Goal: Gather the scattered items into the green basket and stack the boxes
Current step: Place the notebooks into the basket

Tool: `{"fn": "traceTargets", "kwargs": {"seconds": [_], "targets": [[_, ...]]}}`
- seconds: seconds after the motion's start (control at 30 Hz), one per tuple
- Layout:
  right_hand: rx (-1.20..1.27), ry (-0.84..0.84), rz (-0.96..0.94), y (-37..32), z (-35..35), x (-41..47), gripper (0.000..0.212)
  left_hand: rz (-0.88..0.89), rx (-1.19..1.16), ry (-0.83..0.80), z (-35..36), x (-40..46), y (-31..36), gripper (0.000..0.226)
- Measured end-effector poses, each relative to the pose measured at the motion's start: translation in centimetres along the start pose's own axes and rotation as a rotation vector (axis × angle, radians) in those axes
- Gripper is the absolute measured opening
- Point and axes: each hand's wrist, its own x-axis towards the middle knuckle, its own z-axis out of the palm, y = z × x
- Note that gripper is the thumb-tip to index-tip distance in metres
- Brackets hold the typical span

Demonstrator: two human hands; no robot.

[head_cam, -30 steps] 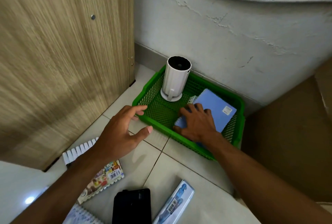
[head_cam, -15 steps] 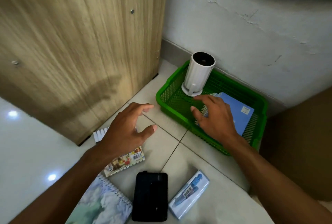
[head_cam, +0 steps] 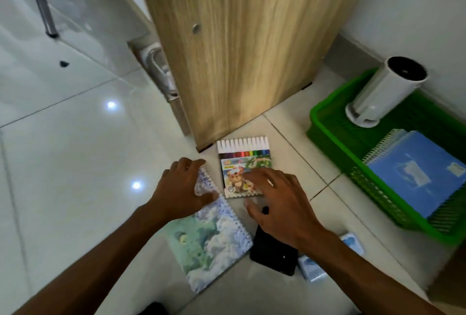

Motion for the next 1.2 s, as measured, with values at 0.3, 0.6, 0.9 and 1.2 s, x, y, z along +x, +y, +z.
{"fn": "traceTargets", "kwargs": {"seconds": [0.3,0.6,0.9,1.2], "targets": [[0.079,-0.033,0.024,-0.1,1.8,0.4,0.055,-0.149,-0.083,0.006,0.2,1.7,-0.6,0.093],[0.362,-0.215,0.155,-1.8,2.6,0.4,0.075,-0.043,-0.314,-0.102,-4.1,0.8,0.0,0.046],[0.699,0.108,0.076,-3.8,1.9,0.8,0.088,0.207,-0.292,0.12,-10.2,1.0,7.9,0.047],[0.723,0.612,0.229,-0.6,-2.6,1.0,0.042,0.459,-0.195,0.46,-8.7,2.8,12.5,0.061]]}}
